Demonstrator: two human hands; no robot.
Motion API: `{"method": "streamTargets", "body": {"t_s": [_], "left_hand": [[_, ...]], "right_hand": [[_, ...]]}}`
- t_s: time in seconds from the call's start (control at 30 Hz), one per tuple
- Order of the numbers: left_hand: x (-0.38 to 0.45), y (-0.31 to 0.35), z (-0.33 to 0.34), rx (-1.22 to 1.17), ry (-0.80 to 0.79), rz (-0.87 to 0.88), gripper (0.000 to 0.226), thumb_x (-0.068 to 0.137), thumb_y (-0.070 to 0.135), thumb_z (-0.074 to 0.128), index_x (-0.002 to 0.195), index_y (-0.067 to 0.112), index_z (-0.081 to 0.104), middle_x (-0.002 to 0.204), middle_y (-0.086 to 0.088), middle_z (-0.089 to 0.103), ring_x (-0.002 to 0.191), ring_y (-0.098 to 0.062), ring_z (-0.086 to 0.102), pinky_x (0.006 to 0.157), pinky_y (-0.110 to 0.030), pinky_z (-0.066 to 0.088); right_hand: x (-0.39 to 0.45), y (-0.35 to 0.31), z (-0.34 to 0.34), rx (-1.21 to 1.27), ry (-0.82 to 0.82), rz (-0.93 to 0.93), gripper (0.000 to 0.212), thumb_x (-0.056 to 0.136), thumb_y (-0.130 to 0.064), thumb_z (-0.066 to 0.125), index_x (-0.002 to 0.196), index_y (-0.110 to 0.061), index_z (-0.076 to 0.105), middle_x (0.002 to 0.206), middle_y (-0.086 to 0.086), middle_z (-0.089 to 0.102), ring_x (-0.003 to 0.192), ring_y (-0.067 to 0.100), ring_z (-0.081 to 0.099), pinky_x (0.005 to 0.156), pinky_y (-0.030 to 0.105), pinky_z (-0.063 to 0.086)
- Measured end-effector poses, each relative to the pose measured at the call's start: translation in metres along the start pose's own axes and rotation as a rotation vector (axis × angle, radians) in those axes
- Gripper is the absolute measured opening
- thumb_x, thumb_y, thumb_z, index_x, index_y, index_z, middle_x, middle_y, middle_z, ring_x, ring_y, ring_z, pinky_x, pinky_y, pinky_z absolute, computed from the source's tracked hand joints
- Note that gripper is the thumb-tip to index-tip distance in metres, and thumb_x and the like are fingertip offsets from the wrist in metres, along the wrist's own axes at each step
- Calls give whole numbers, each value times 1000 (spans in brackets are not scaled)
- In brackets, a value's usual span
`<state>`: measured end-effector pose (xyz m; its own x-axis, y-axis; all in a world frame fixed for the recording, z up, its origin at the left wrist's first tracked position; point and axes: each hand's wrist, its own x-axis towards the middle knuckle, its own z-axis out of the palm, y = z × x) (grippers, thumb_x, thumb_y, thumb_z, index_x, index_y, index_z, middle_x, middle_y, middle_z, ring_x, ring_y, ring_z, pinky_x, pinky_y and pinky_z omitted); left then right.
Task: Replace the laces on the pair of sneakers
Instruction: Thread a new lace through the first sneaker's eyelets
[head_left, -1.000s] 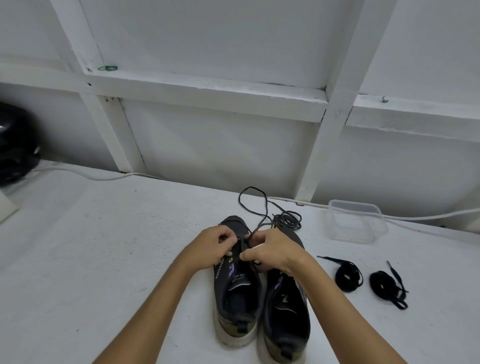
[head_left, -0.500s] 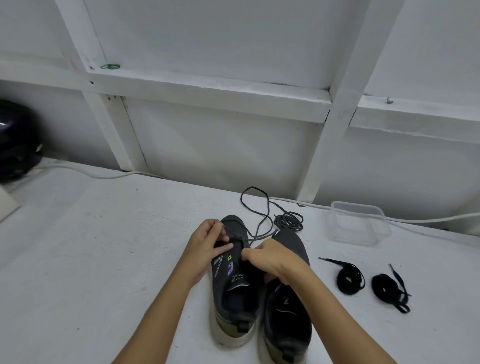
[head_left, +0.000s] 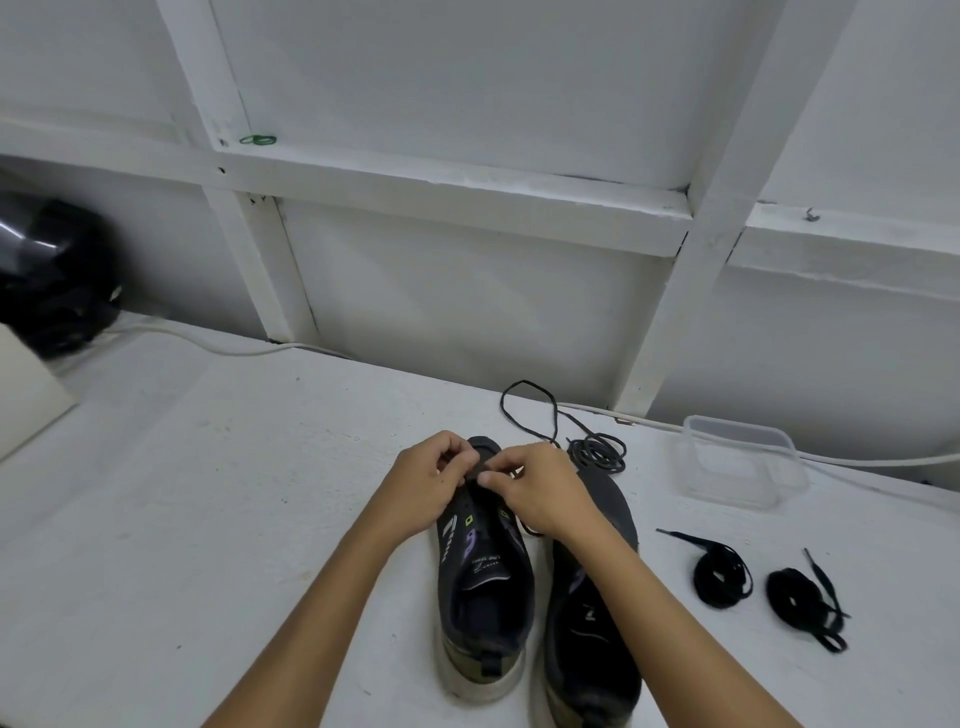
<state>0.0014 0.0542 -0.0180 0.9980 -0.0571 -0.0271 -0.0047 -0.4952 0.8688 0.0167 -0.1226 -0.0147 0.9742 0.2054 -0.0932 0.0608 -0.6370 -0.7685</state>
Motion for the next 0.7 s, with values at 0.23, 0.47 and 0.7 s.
{"method": "streamTargets", "body": {"t_s": [0.23, 0.47, 0.7], "left_hand": [[-3, 0, -6, -29, 151, 12, 18, 104, 17, 48, 116, 30, 51, 89, 13, 75, 82, -1, 69, 78, -30, 57], [1, 9, -7, 17, 277, 114, 11, 88, 18, 76, 96, 23, 80, 90, 13, 68, 86, 2, 63, 74, -9, 46], [1, 20, -8, 1, 156, 121, 23, 87, 20, 74, 83, 42, 72, 85, 29, 70, 88, 8, 64, 71, -4, 43]], "right_hand": [[1, 3, -3, 257, 31, 67, 9, 93, -26, 68, 88, -25, 75, 77, -6, 73, 67, 4, 64, 66, 23, 52], [5, 2, 1, 278, 1, 46, 10, 93, -29, 68, 95, -29, 77, 81, -10, 75, 71, 1, 68, 65, 15, 49], [7, 0, 5, 202, -61, -51, 12, 90, -29, 74, 98, -35, 81, 74, -21, 72, 70, -8, 64, 62, 4, 43]]}}
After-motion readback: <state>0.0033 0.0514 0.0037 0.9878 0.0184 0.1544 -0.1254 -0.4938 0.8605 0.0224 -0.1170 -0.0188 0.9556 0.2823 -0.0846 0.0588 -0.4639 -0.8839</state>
